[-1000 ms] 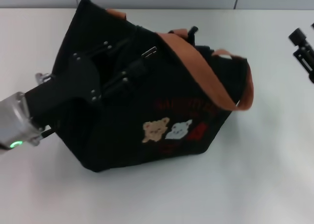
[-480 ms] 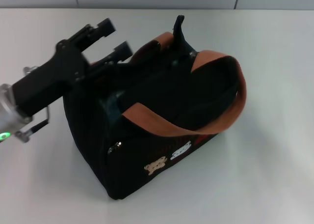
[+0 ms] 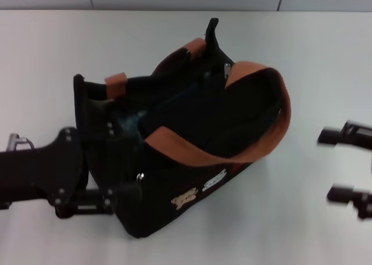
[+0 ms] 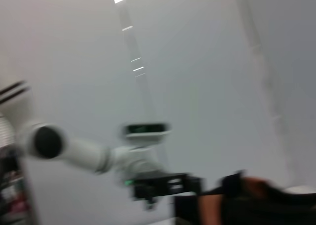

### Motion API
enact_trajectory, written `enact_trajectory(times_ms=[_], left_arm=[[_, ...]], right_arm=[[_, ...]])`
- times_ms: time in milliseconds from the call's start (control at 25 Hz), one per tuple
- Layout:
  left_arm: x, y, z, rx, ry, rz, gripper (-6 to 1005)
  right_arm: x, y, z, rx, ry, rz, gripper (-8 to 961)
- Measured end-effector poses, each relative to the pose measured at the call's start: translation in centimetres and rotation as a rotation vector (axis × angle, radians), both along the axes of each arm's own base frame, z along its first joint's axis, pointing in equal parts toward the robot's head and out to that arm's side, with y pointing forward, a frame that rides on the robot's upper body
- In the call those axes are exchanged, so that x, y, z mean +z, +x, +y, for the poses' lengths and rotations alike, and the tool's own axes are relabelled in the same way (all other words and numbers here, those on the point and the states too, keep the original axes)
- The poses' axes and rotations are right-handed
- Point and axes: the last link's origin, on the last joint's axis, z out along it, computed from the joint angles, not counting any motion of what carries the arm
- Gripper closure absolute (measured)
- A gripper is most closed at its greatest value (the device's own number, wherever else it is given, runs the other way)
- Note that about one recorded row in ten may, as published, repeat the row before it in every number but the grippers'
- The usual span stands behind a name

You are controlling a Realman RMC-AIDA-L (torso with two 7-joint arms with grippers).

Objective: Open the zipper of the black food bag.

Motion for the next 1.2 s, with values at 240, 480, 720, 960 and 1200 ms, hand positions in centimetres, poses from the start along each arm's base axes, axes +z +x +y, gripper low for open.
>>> enact_trajectory(times_ms=[240, 480, 720, 960, 1200], left_arm=[[-0.5, -0.1, -0.3, 0.007, -0.069, 0.034, 245], [-0.3, -0.4, -0.6, 0.025, -0.063, 0.027, 245], [-0.2, -0.9, -1.1, 0.045, -0.058, 0.021, 245], [-0.2, -1.0, -1.2, 0.049, -0.058, 0.02, 245], [-0.3, -1.0, -1.3, 0.051, -0.059, 0.019, 245]], right_arm=[[-2.2, -1.9, 0.4, 0.098, -0.143, -0.05, 114], [-2.7, -2.5, 0.8, 0.11, -0.155, -0.048, 114], [-2.9, -2.7, 0.9, 0.113, -0.16, -0.045, 113], [-3.1, -2.8, 0.9, 0.113, -0.163, -0.042, 113], [-3.4, -2.9, 1.0, 0.106, -0.159, -0.046, 113]])
